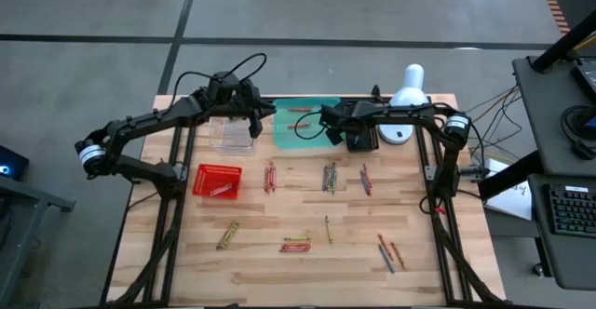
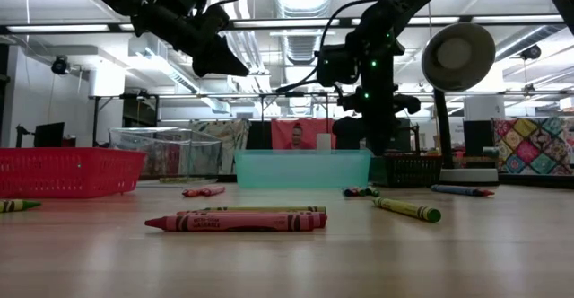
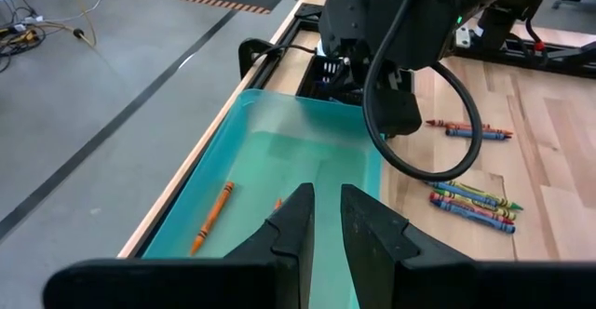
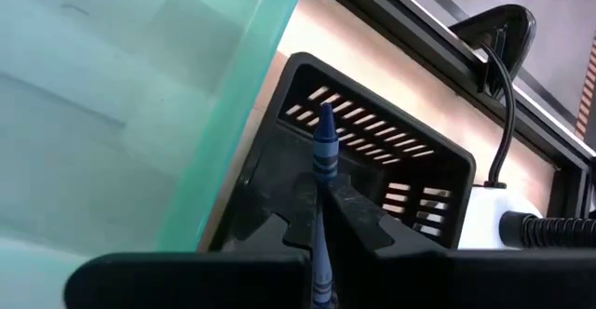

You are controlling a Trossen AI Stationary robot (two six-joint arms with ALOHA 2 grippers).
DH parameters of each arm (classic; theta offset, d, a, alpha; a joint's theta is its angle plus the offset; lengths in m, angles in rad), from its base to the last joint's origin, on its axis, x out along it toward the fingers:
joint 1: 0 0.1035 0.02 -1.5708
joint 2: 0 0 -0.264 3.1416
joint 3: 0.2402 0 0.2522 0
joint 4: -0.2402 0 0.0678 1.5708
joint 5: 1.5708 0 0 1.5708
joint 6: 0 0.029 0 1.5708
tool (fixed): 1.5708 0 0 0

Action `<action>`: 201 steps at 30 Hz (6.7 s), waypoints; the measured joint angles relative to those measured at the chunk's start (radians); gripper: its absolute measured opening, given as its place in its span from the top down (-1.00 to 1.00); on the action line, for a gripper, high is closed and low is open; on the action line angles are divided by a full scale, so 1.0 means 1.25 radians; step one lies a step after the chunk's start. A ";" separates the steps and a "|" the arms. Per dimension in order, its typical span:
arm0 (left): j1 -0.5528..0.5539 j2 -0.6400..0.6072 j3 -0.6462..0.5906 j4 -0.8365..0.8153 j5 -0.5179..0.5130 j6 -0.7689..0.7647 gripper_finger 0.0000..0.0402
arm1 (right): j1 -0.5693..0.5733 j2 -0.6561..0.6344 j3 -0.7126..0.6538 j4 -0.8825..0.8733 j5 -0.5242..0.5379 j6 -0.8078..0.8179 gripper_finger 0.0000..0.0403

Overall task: Sort crayons
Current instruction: Put the blue crayon into the black bin, then put the green crayon into the transparent bin

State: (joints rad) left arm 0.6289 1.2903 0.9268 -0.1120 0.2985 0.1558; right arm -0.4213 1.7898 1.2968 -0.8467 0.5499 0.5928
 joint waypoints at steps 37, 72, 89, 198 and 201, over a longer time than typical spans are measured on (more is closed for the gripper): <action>-0.028 0.000 0.000 -0.056 0.000 -0.069 0.80 | 0.052 -0.064 0.023 0.013 0.001 -0.015 0.76; -0.431 0.002 0.049 -0.436 -0.066 -0.511 0.80 | 0.226 -0.160 0.024 0.013 0.000 -0.126 0.75; -0.759 0.045 0.048 -0.567 -0.196 -0.930 0.80 | 0.272 -0.160 0.019 0.041 0.000 -0.152 0.75; -1.208 0.245 -0.007 -0.580 -0.582 -1.195 0.48 | 0.323 -0.160 0.005 0.061 -0.001 -0.180 0.75; -1.212 0.257 -0.007 -0.577 -0.581 -1.195 0.48 | 0.323 -0.160 0.005 0.061 -0.001 -0.180 0.75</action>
State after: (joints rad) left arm -0.8858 1.6119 0.9180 -0.8333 -0.4272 -1.3376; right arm -0.0174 1.5898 1.3030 -0.7700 0.5488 0.3672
